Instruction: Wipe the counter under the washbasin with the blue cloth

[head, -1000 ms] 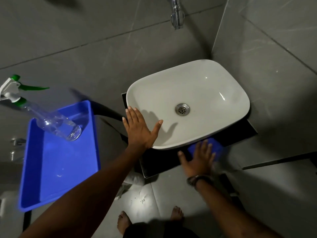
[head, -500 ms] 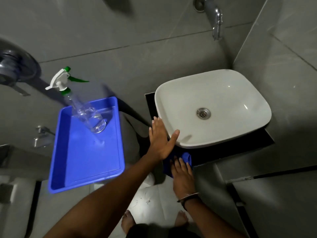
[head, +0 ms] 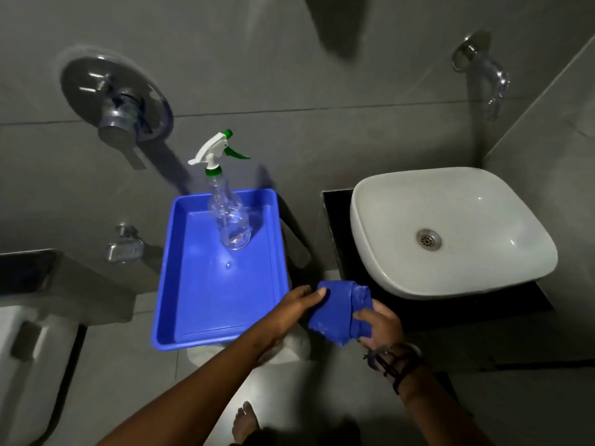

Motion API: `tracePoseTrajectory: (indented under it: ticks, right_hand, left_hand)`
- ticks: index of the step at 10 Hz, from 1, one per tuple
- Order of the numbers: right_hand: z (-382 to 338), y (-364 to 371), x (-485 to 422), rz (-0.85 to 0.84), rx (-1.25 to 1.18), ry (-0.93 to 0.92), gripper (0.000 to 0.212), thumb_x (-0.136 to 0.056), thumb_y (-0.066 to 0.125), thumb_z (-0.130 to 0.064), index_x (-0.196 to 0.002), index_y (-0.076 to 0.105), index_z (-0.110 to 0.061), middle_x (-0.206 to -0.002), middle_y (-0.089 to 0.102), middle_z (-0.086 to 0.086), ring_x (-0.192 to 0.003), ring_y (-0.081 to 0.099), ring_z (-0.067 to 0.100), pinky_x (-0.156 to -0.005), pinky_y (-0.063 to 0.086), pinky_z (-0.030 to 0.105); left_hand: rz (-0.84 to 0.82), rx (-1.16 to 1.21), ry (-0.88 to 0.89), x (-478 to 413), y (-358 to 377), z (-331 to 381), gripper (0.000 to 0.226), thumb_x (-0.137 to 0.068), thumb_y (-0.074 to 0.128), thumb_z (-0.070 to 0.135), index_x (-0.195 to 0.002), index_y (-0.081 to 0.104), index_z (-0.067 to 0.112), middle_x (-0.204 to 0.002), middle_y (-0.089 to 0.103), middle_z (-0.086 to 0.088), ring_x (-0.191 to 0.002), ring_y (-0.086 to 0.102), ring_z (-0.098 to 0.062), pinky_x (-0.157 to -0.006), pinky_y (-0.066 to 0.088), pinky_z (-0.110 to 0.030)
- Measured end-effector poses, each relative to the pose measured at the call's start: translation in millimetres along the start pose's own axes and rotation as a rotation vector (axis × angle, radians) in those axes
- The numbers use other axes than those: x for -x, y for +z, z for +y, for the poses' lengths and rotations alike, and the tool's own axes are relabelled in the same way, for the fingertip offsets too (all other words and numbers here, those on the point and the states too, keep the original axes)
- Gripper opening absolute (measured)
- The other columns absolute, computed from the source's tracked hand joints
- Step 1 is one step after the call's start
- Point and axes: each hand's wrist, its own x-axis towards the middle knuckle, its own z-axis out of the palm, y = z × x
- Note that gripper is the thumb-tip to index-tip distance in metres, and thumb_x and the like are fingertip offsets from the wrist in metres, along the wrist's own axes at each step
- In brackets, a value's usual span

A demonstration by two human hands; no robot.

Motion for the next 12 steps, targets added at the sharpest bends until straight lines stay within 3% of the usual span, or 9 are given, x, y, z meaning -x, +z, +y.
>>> tracePoseTrajectory:
  ticks: [1,3,4,5,6,8,10,11,12]
  right_hand:
    - [-3.2,61.0,4.8,-0.305,-0.243,0.133,0.049,-0.081,0.03,0.009,-0.123,0.053,-0.001,-0.109,0.066,0.02,-0.099,0.064,0.033,-0.089,0.054,0.044]
    - [40.6,150.5,-24.1,-0.324,-0.17,0.277,0.046,-0.092,0.036,-0.009,-0.133,0.044,0.009,-0.129,0.05,0.029,-0.114,0.051,0.042,-0.113,0.03,0.058]
    - [86.5,211.5,-45.6,-0.233,0.142,0.238,0.036,-0.09,0.054,-0.007,-0.123,0.054,0.01,-0.126,0.057,0.031,-0.113,0.056,0.045,-0.106,0.04,0.06]
    - [86.7,215.3,-50.7,-0.006,0.496,0.12,0.036,-0.074,0.074,0.003,-0.107,0.063,0.014,-0.104,0.066,0.02,-0.083,0.065,0.032,-0.071,0.059,0.036]
    - [77.9,214.1,-52.7,0.025,0.622,0.083,0.034,-0.07,0.079,-0.001,-0.097,0.065,0.013,-0.09,0.062,0.013,-0.075,0.058,0.023,-0.065,0.052,0.029]
    - [75.6,222.5,-42.4,0.121,1.267,-0.212,0.049,-0.074,0.074,-0.022,-0.116,0.057,-0.002,-0.124,0.05,0.02,-0.118,0.048,0.038,-0.098,0.044,0.041]
    - [11.8,245.7,-21.1,-0.06,1.409,-0.745,0.045,-0.078,0.063,-0.027,-0.119,0.058,-0.009,-0.13,0.052,0.017,-0.122,0.047,0.037,-0.104,0.04,0.043]
    - [-133.3,319.0,11.9,-0.008,1.318,-1.292,0.056,-0.077,0.06,-0.039,-0.128,0.054,-0.015,-0.142,0.048,0.017,-0.128,0.045,0.036,-0.107,0.039,0.046]
    - [-234.0,356.5,44.1,0.047,1.279,-1.582,0.069,-0.08,0.051,-0.051,-0.14,0.041,-0.018,-0.153,0.034,0.015,-0.138,0.035,0.034,-0.113,0.029,0.049]
  left_hand:
    - [-0.087,0.179,0.014,17.3,-46.5,17.5,0.028,-0.089,0.066,0.027,-0.106,0.071,0.005,-0.096,0.076,-0.013,-0.084,0.072,-0.023,-0.073,0.057,-0.031]
    - [0.192,-0.074,0.146,27.6,-122.1,21.4,0.014,-0.097,0.062,0.024,-0.107,0.066,0.014,-0.106,0.074,-0.01,-0.09,0.071,-0.018,-0.076,0.06,-0.03]
    - [0.314,-0.2,0.064,16.1,-184.4,-1.6,0.027,-0.099,0.058,0.029,-0.114,0.06,0.008,-0.117,0.069,-0.017,-0.104,0.068,-0.028,-0.089,0.057,-0.042]
    - [0.411,-0.413,-0.072,10.1,-178.8,-8.8,0.037,-0.099,0.054,0.033,-0.118,0.047,0.002,-0.127,0.06,-0.02,-0.115,0.06,-0.033,-0.09,0.047,-0.036]
    - [0.428,-0.496,-0.12,7.2,-167.7,-4.4,0.044,-0.097,0.054,0.032,-0.126,0.043,0.001,-0.133,0.056,-0.02,-0.12,0.057,-0.035,-0.092,0.046,-0.035]
    - [0.666,-1.01,-0.12,17.6,-175.8,4.3,0.057,-0.086,0.064,0.045,-0.126,0.048,0.009,-0.131,0.053,-0.016,-0.123,0.053,-0.037,-0.095,0.048,-0.043]
    - [0.681,-1.196,0.301,56.3,-213.1,84.4,0.055,-0.091,0.059,0.041,-0.133,0.051,0.005,-0.135,0.052,-0.02,-0.123,0.053,-0.038,-0.1,0.044,-0.042]
    - [0.946,-1.241,0.795,106.6,-208.4,234.1,0.068,-0.087,0.062,0.049,-0.135,0.053,0.002,-0.142,0.051,-0.025,-0.127,0.052,-0.042,-0.108,0.039,-0.047]
    - [1.143,-1.335,1.106,150.5,-200.9,327.4,0.081,-0.088,0.051,0.061,-0.142,0.046,0.002,-0.151,0.042,-0.026,-0.138,0.042,-0.042,-0.115,0.031,-0.052]
